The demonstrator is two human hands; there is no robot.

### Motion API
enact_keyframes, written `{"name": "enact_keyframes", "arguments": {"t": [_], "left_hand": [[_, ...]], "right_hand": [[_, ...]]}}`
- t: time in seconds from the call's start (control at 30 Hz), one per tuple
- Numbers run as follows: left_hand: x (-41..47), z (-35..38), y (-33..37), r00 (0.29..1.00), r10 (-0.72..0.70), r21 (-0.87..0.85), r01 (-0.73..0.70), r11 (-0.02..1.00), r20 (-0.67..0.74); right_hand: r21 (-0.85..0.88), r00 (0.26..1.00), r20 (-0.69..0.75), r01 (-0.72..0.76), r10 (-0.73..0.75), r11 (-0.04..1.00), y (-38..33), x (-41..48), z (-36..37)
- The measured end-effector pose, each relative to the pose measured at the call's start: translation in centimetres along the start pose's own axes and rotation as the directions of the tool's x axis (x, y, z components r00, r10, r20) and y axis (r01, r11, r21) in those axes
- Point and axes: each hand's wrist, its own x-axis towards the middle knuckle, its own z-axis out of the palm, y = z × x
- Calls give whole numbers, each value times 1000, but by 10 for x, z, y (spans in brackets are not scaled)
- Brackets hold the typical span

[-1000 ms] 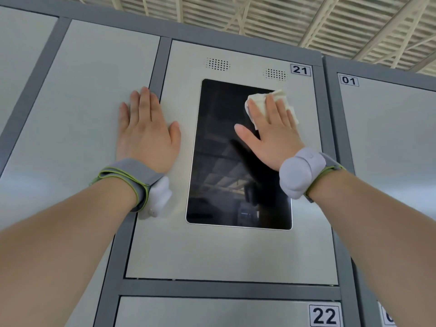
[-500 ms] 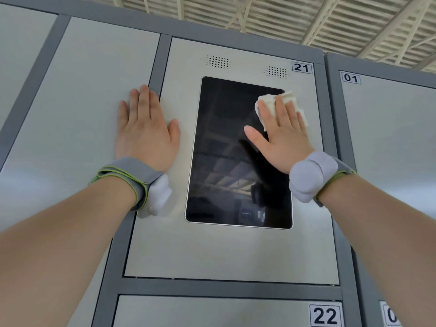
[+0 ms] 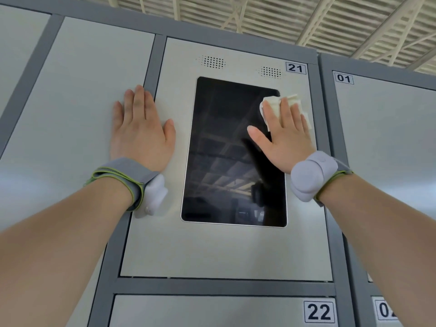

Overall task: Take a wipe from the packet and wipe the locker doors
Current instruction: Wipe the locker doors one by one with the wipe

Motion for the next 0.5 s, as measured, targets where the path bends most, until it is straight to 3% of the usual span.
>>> {"name": "enact_keyframes", "arguments": {"t": [0.13,0.3,0.5], "left_hand": [[-1,2,0,1000,1,5,-1,1000,-8],[0,2,-1,1000,-2,7,2,1000,-7],[1,2,0,1000,1,-3,-1,1000,-13]], "right_hand": [[-44,999,36,17,-15,999,9,1,-6],[22,996,20,-83,83,996,14,15,-11],[-3,1000,8,-2,2,1000,12,-19,1]]}}
